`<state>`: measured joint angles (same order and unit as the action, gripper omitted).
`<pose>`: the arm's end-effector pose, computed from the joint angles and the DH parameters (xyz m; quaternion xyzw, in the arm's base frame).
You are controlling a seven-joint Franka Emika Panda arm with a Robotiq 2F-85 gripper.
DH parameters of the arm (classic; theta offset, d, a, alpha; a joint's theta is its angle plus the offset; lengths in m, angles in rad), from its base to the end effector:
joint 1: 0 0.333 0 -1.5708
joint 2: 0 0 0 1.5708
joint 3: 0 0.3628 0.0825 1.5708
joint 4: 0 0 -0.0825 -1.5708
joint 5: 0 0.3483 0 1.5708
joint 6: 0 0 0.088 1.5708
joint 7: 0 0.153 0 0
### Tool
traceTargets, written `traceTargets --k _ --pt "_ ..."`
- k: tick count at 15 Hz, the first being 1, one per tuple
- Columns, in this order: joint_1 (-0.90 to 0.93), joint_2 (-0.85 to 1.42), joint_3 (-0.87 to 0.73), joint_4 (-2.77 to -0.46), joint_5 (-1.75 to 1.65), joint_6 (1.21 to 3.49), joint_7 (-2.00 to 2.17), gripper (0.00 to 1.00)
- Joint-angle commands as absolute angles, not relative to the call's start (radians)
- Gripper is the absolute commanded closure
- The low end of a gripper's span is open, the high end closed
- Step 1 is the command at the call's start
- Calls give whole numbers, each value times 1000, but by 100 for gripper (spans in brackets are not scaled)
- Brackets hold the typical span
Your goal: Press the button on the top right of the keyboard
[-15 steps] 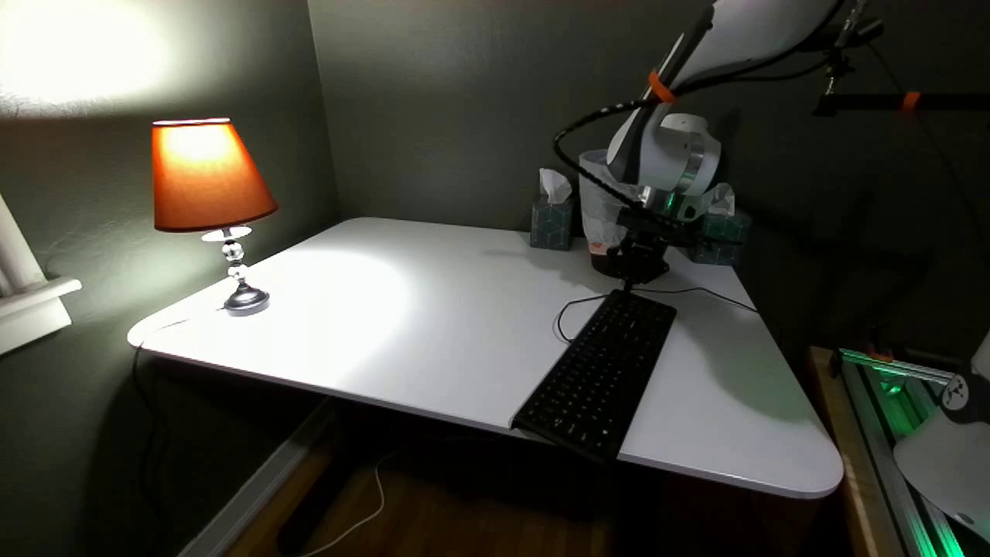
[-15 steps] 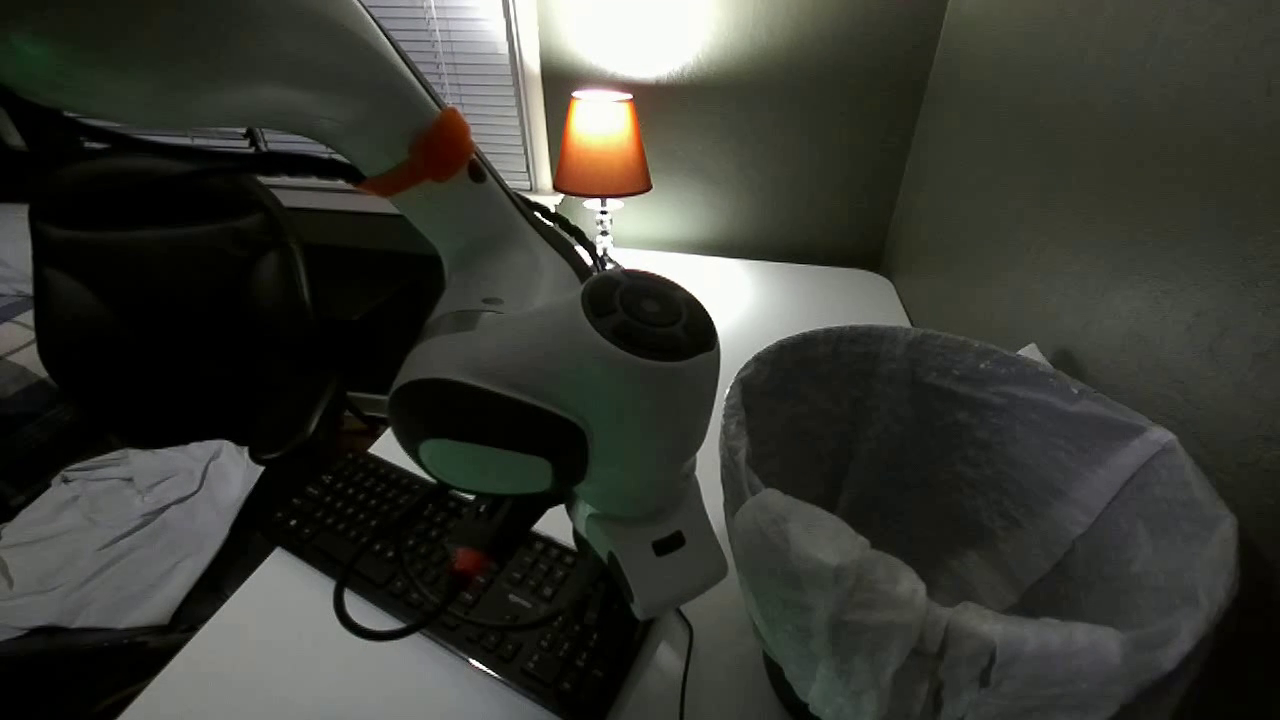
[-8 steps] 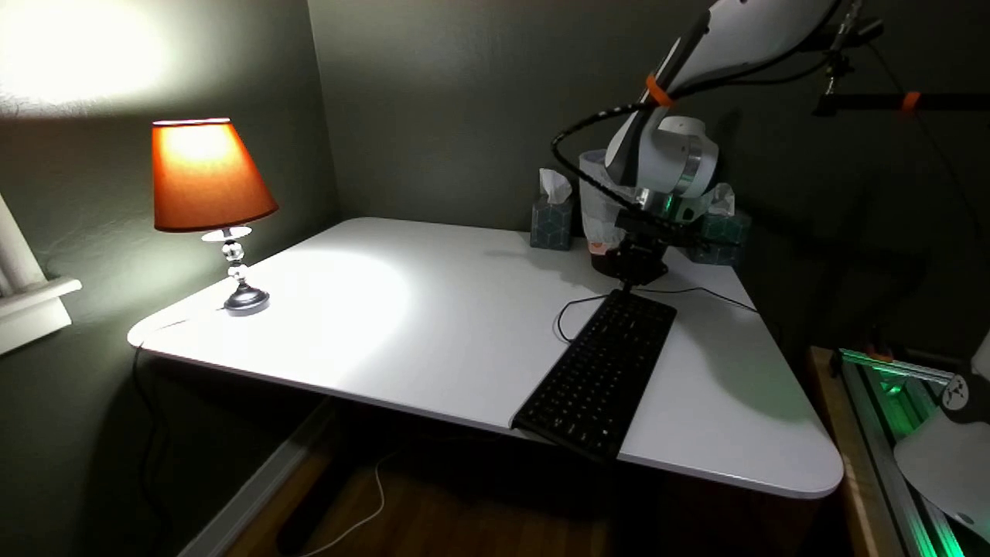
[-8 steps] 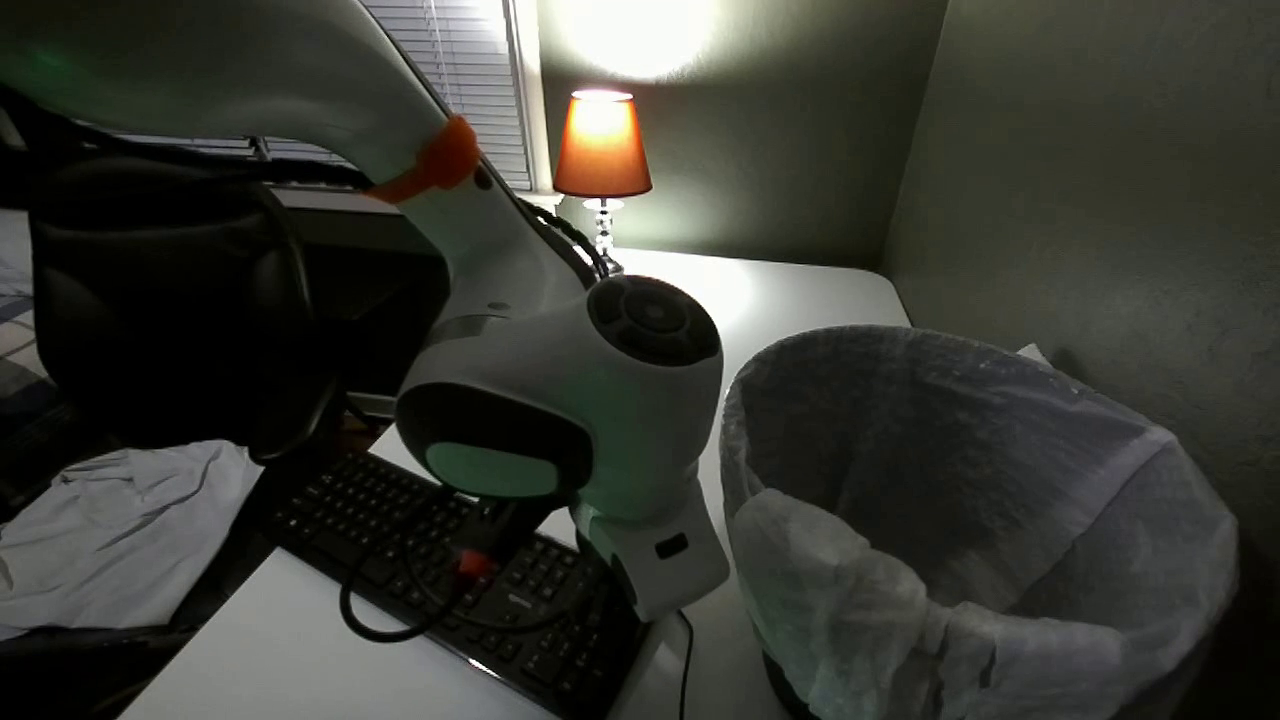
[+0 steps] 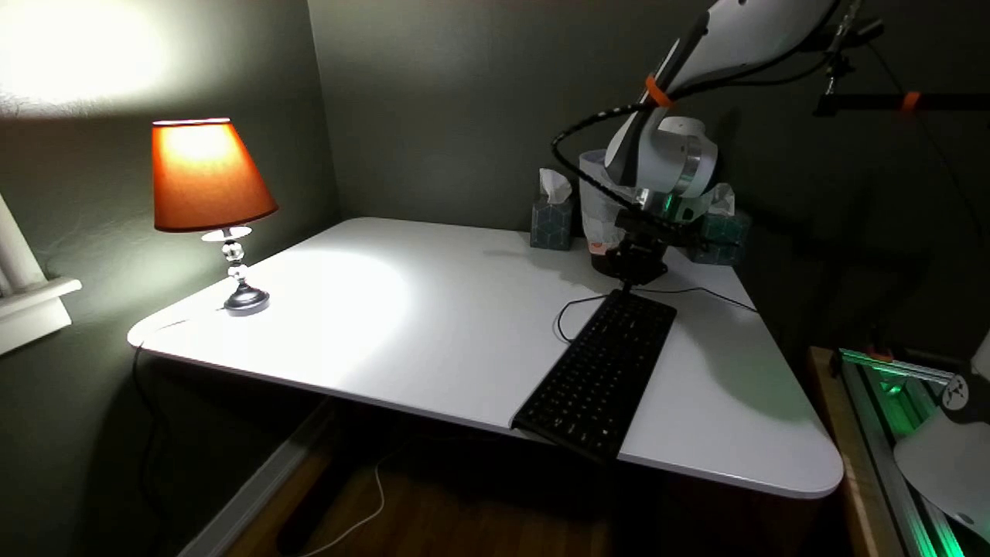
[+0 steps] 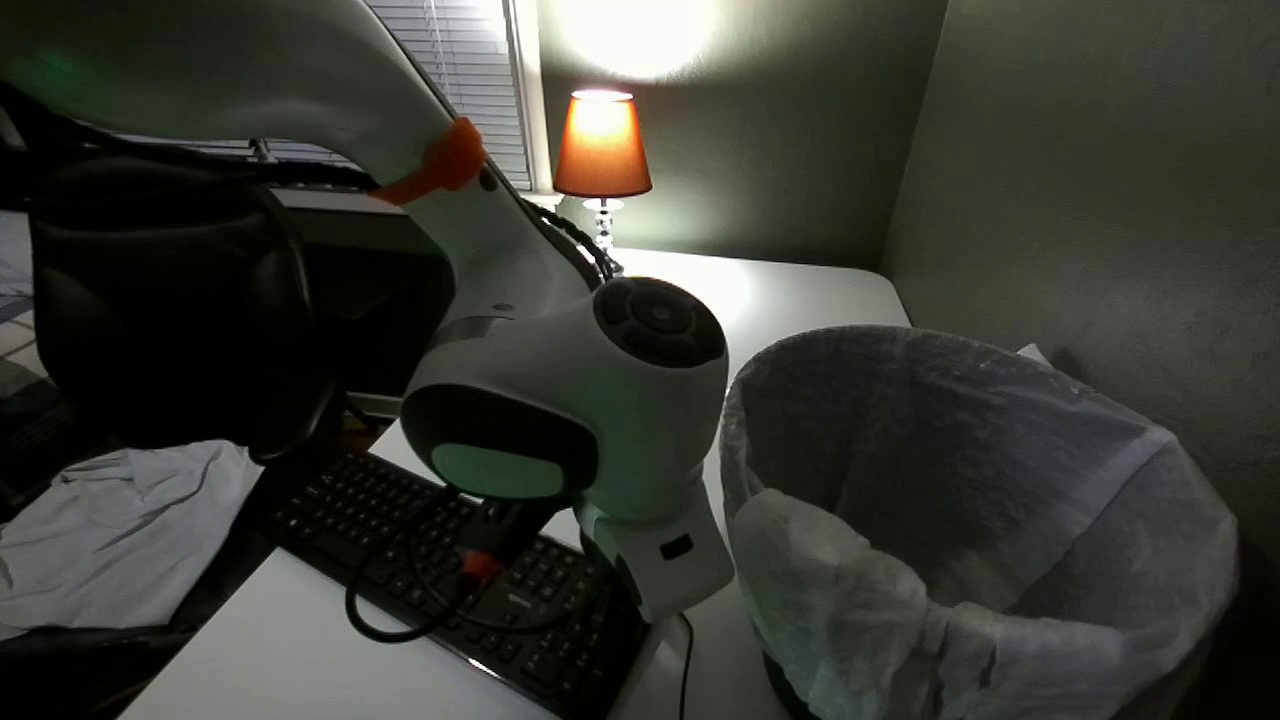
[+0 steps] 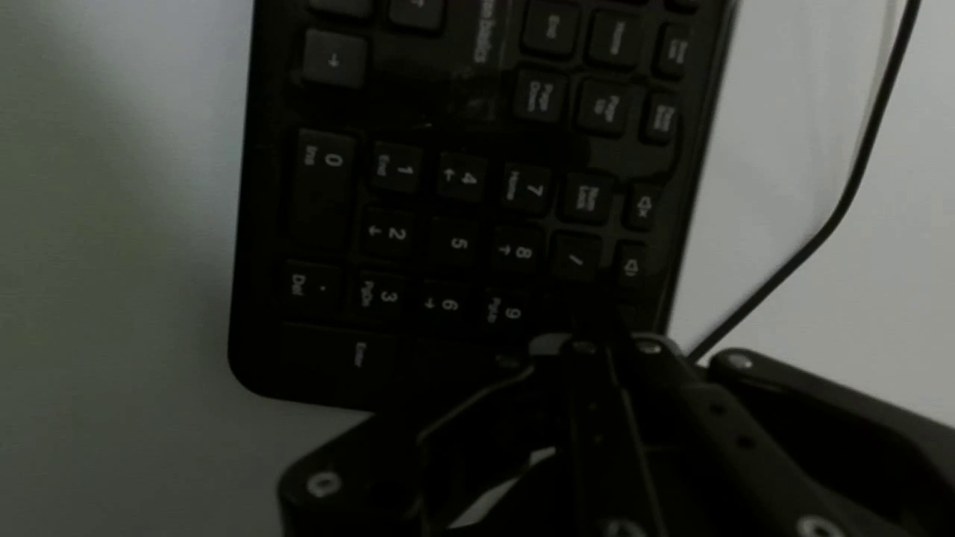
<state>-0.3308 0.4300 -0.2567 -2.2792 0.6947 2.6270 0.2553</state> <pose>0.4340 -0.2936 0.1943 -0.7472 0.6556 0.0000 0.1084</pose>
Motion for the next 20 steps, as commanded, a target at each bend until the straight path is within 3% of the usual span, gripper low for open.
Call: traceTargets --k 1,20 --pt "-346 458 -246 -2252 701 2607 268 100" --pt "-283 364 -251 -2340 687 2667 300 100"
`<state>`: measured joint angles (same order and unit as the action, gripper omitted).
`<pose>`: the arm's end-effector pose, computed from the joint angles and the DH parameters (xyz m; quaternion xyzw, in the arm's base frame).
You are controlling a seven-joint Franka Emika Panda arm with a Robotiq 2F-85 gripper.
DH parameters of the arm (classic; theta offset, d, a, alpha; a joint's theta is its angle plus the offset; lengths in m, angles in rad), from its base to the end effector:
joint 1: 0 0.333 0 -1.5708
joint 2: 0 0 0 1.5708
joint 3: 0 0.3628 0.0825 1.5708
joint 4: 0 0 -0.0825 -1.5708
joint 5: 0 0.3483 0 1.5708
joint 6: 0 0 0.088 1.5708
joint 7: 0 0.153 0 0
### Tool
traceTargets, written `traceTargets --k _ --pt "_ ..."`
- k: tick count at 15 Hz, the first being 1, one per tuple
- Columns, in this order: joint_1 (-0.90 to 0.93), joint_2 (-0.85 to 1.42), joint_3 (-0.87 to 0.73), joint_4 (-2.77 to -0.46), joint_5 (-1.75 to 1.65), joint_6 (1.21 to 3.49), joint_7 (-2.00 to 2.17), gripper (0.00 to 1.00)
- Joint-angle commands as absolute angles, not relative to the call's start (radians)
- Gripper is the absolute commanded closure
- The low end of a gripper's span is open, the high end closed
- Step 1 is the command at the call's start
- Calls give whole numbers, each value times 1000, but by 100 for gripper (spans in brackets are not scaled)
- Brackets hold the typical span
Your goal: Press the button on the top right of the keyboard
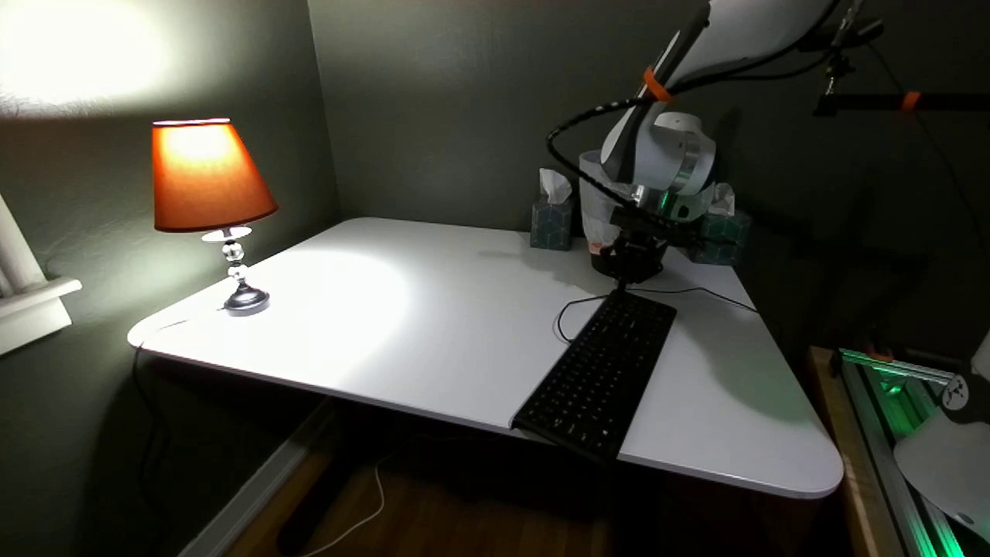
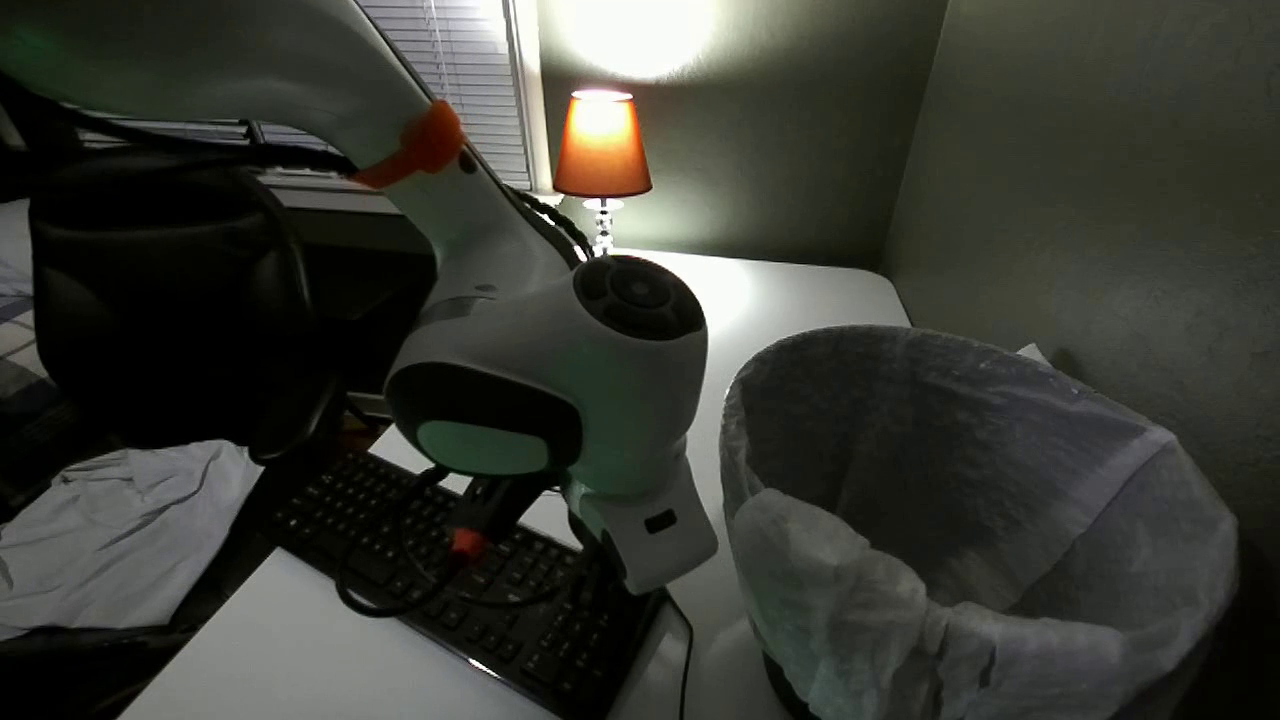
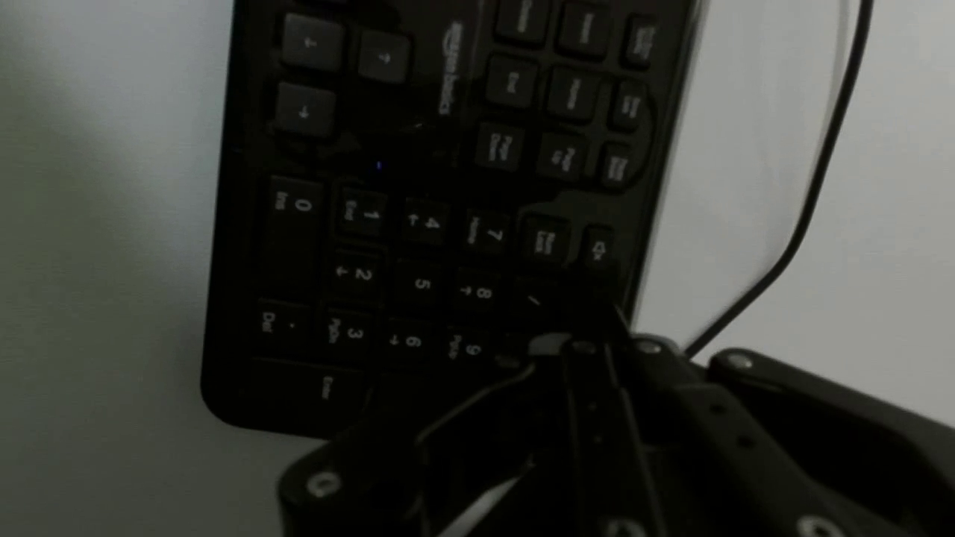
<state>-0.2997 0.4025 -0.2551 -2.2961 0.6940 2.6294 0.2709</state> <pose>0.4404 -0.2774 0.2031 -0.7523 0.6492 -0.0027 0.1120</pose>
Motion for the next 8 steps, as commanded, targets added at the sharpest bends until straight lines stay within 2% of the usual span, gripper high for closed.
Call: traceTargets --k 1,2,3,8 --pt "-280 359 -251 -2344 685 2667 303 100" --pt "-276 352 -250 -2350 687 2673 302 90" --pt "-272 344 -251 -2357 684 2676 303 73" --pt "-238 315 -272 -2390 630 2721 353 38"
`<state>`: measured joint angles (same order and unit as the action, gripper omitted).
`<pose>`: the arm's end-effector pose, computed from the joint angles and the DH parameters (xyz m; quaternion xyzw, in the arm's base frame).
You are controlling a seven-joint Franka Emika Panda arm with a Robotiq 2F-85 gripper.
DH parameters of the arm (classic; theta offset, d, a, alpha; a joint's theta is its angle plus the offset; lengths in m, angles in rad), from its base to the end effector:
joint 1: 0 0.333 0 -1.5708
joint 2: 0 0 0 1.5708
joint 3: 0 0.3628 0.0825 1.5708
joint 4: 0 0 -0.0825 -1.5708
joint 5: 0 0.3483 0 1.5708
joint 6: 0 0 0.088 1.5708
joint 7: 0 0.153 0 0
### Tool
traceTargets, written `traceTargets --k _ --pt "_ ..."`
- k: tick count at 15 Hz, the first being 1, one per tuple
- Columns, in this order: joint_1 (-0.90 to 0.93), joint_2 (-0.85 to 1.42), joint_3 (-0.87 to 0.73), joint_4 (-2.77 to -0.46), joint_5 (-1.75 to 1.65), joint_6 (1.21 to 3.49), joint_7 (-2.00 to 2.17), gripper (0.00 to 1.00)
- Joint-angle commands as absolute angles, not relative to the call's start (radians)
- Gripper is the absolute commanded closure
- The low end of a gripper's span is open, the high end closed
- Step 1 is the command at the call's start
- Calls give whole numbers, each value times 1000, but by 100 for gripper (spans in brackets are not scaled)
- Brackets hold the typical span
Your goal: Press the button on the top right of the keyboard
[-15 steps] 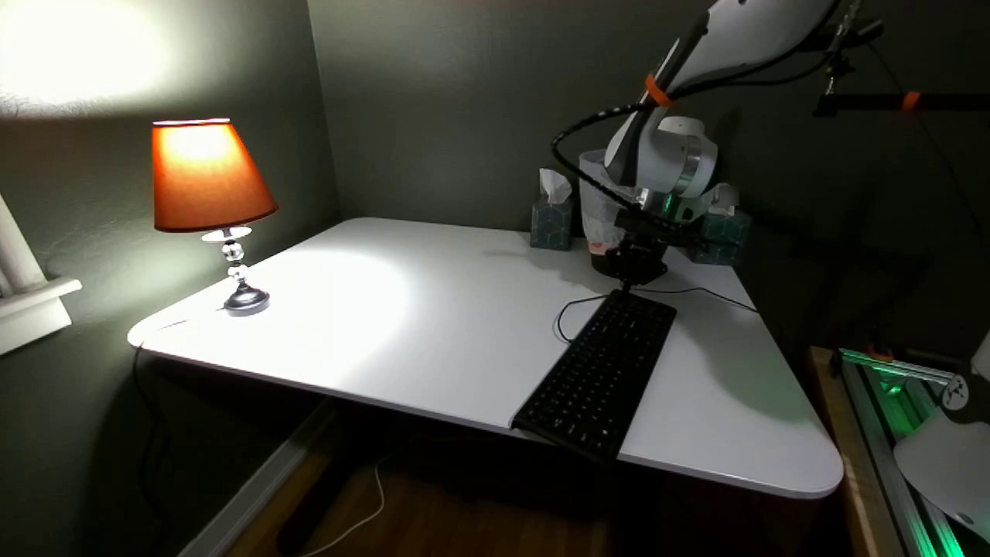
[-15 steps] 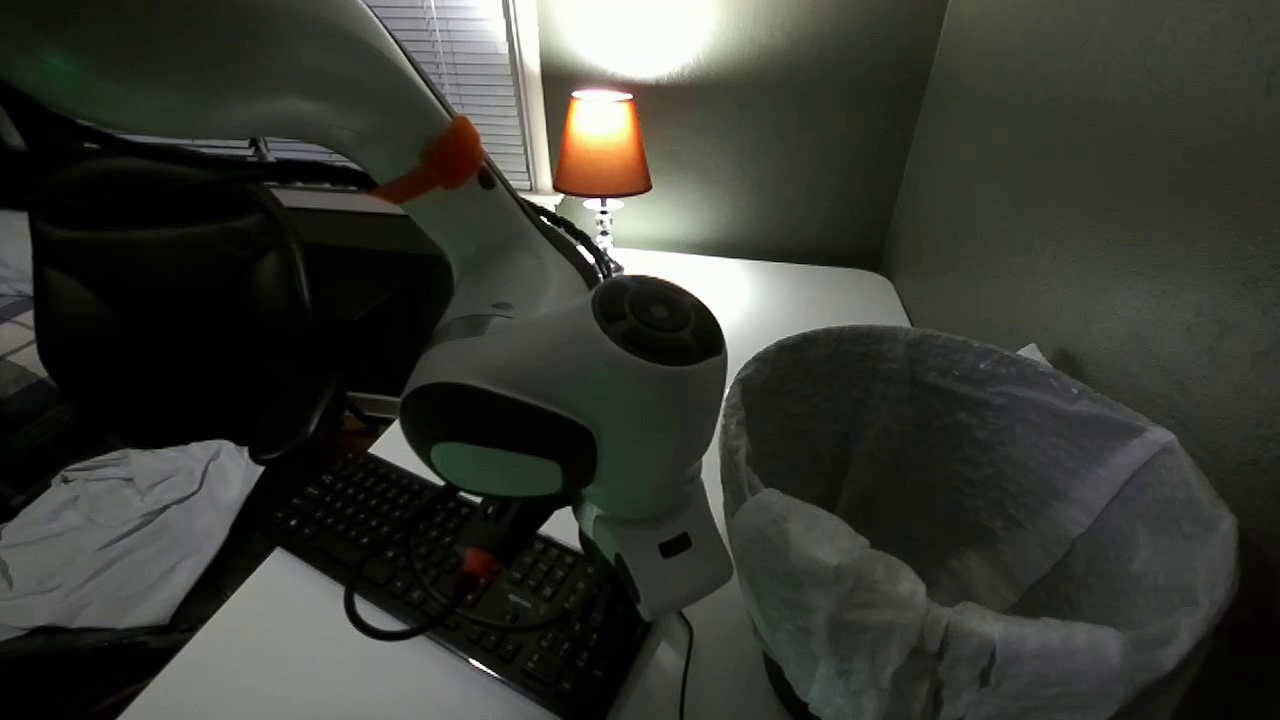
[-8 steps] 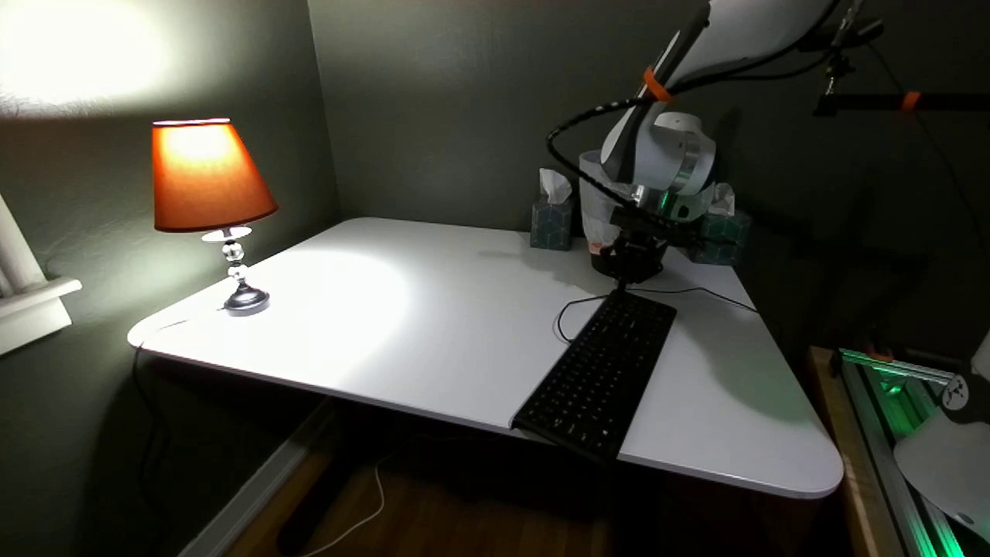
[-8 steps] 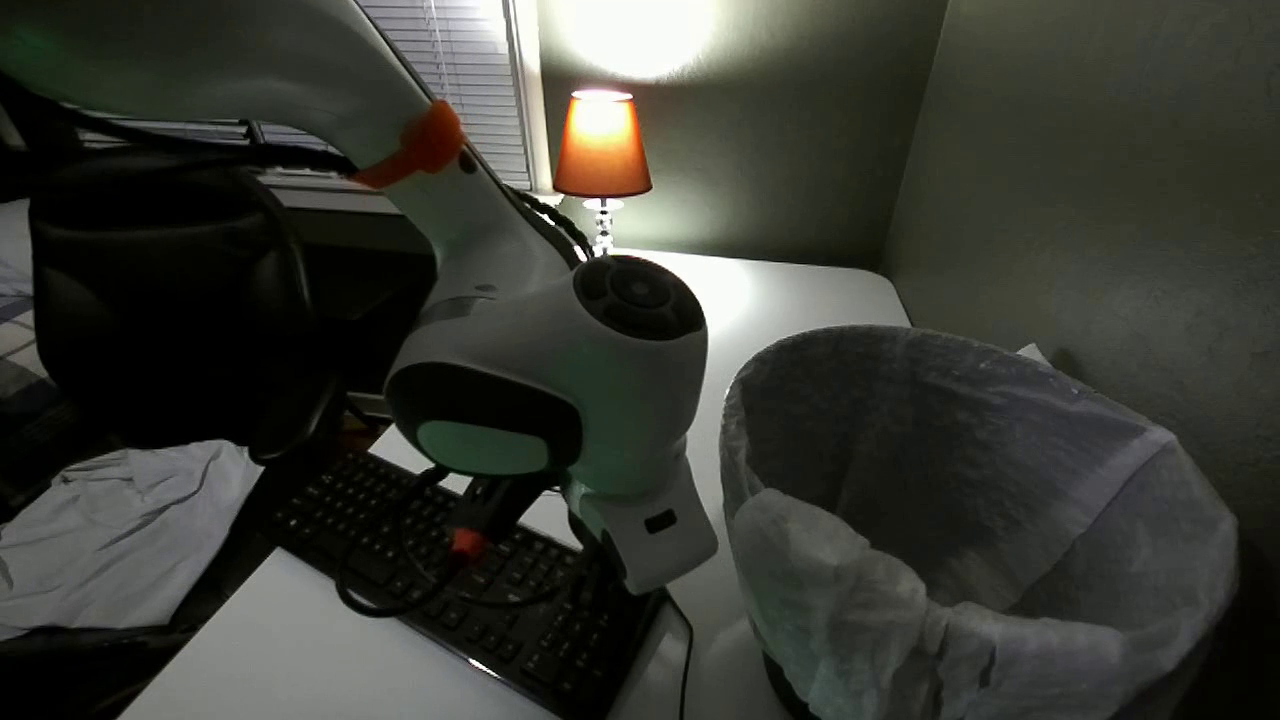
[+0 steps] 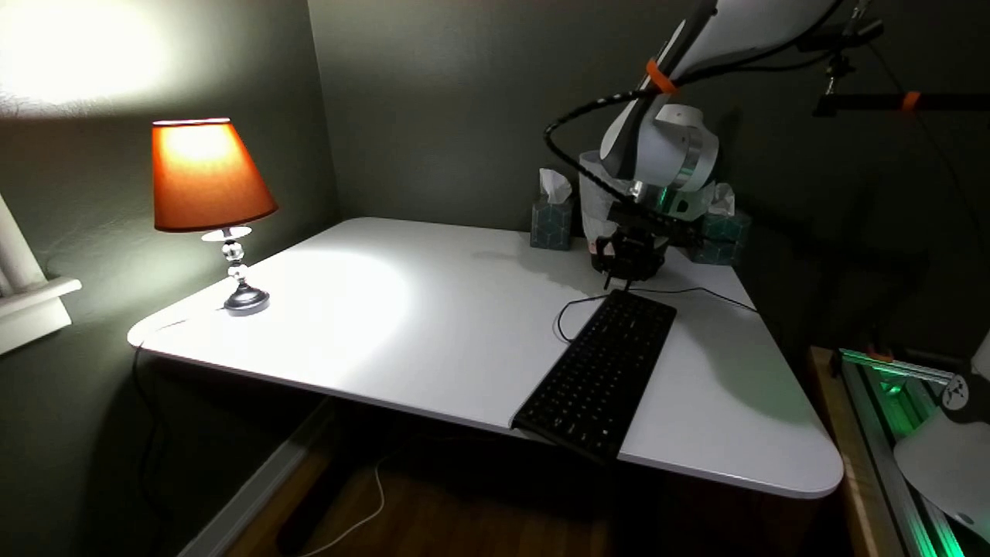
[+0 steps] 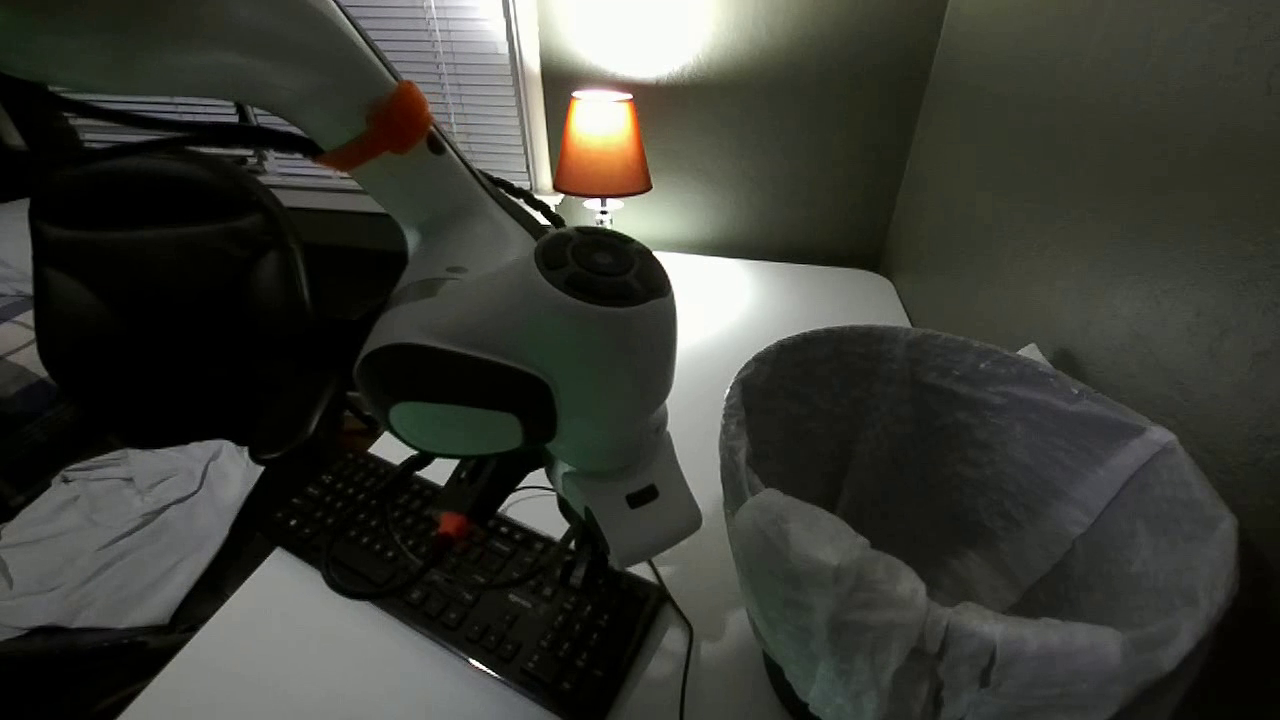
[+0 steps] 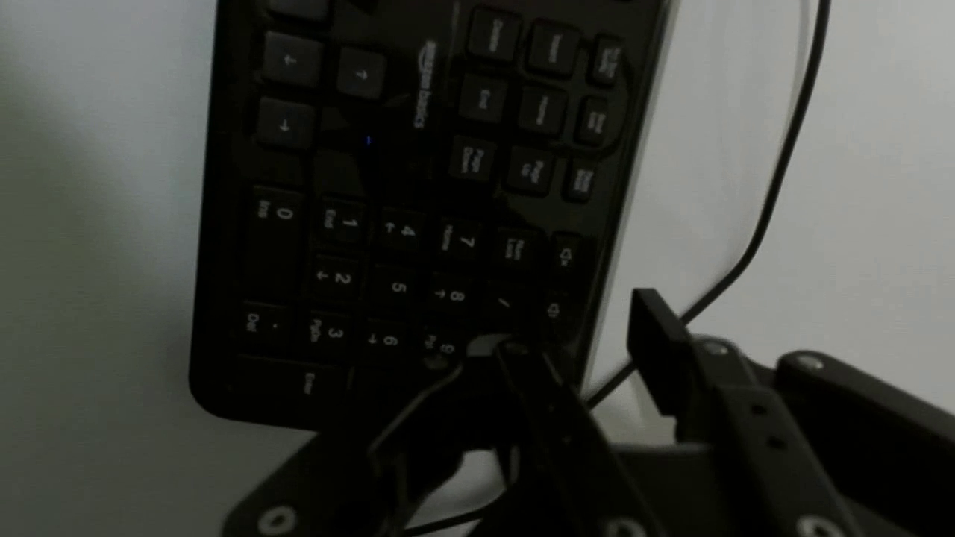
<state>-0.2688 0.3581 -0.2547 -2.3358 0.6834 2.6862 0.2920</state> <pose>0.4416 -0.2661 0.2174 -0.7560 0.6457 -0.0260 0.1038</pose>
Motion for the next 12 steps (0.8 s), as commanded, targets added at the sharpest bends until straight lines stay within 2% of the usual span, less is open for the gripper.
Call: traceTargets --k 1,5,12 --pt "-229 310 -278 -2397 609 2724 373 29" --pt "-167 289 -339 -2439 427 2760 525 2" --pt "22 267 -546 -2499 93 2848 803 0"
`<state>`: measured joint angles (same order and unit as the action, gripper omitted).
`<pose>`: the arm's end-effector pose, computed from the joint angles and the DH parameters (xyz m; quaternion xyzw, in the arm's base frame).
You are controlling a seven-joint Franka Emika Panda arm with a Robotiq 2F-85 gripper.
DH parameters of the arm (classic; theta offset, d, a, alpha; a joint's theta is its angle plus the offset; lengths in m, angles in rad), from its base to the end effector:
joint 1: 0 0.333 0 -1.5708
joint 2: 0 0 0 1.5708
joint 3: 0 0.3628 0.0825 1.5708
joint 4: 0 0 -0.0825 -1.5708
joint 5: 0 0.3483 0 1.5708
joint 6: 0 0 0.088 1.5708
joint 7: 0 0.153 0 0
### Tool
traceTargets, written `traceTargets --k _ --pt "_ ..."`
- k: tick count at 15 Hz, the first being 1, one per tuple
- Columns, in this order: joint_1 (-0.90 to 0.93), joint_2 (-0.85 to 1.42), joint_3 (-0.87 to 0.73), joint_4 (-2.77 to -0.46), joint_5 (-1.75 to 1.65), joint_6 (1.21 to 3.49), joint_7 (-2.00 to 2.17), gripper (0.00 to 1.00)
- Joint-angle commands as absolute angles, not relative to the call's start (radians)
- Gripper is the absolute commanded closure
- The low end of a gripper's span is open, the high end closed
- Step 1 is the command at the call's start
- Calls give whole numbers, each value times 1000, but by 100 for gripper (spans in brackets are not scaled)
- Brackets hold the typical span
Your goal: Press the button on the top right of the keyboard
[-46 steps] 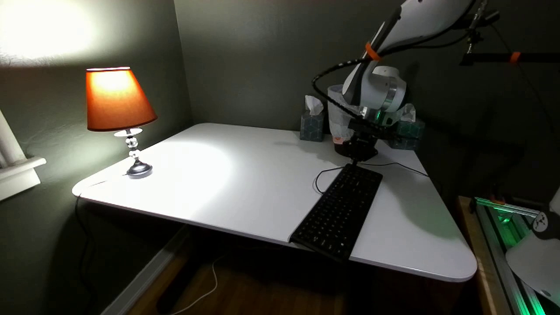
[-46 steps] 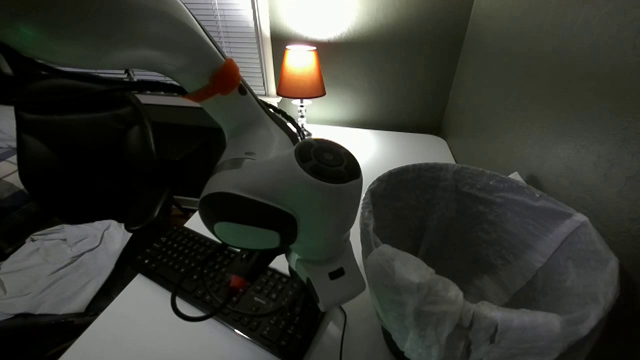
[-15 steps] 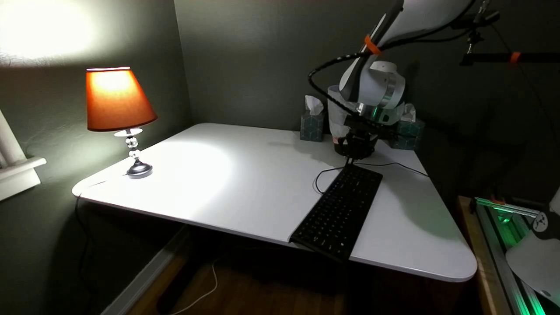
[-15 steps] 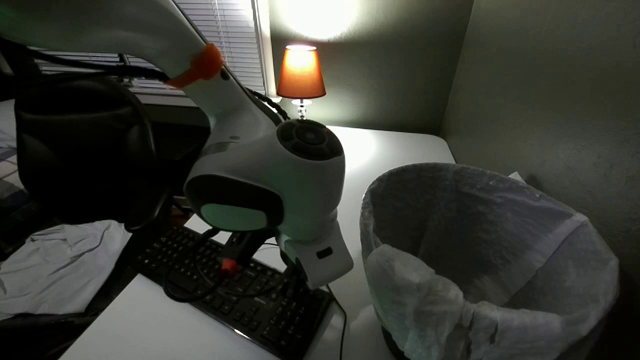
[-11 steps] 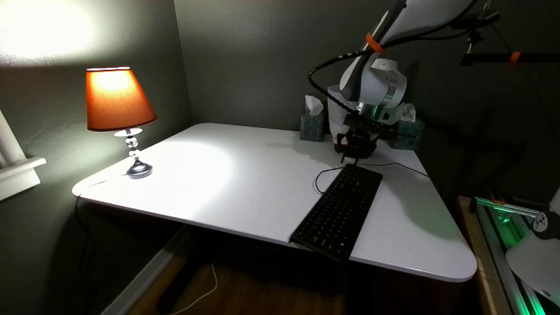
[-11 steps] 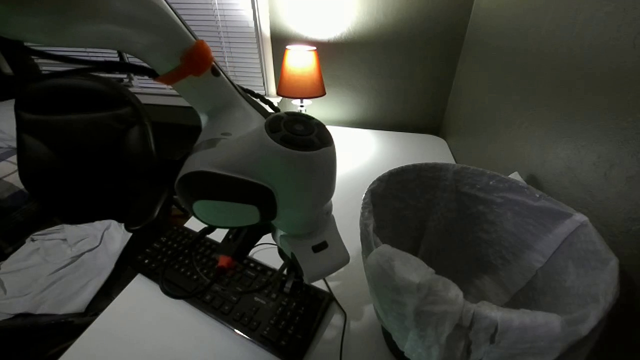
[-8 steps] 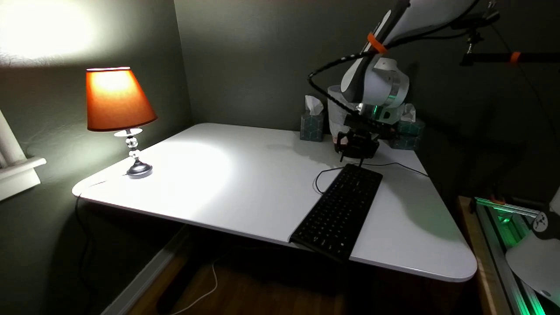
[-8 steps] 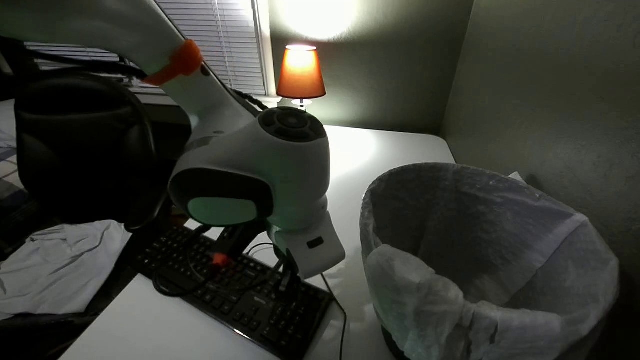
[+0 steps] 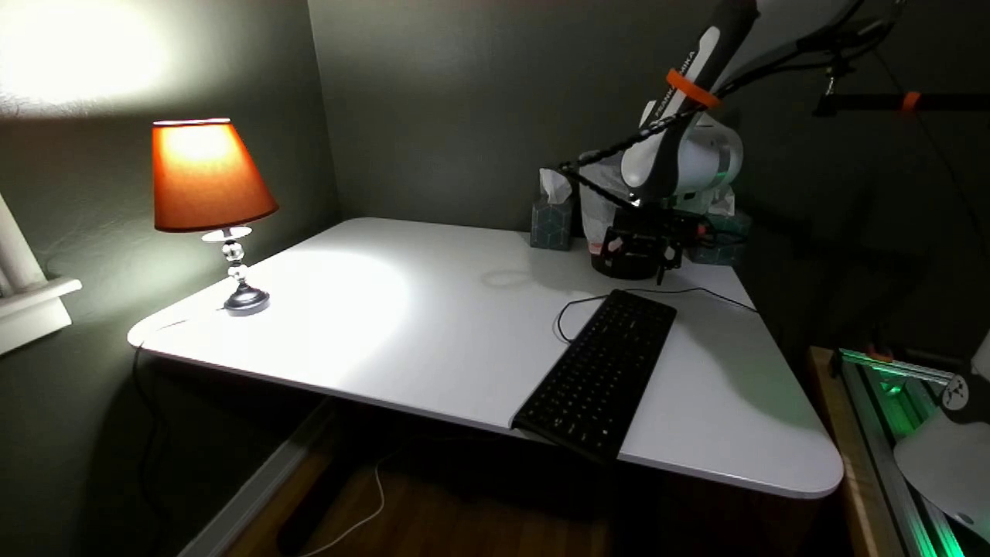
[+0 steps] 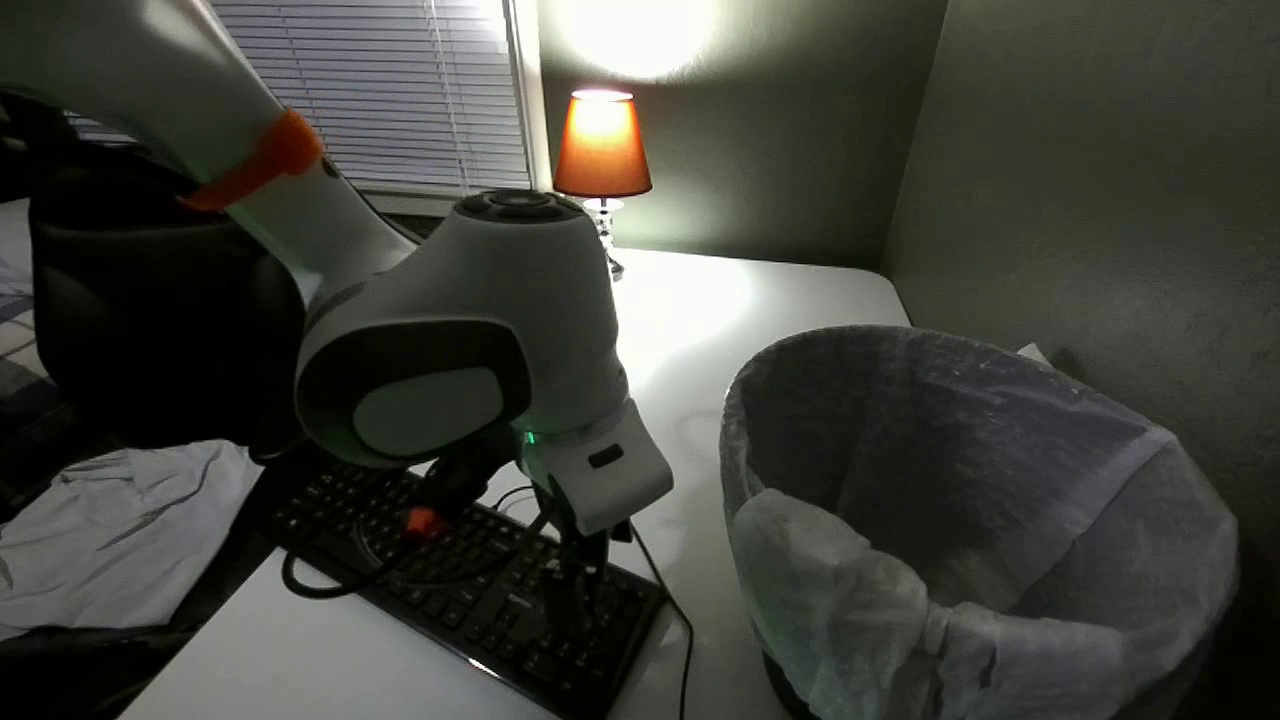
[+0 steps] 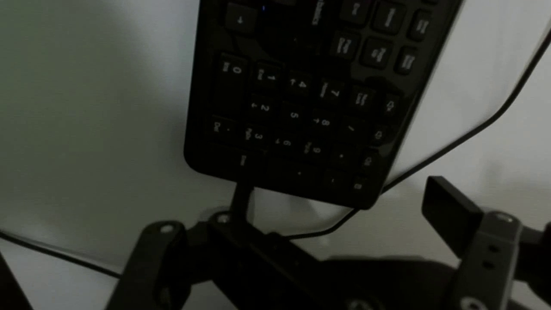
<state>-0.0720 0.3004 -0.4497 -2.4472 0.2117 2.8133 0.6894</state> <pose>0.4249 -0.2572 0.2338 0.7686 -0.6371 0.0551 0.0204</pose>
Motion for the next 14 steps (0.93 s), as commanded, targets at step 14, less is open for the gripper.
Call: traceTargets --k 14 --pt "382 187 -907 -2544 -406 2823 1144 0"
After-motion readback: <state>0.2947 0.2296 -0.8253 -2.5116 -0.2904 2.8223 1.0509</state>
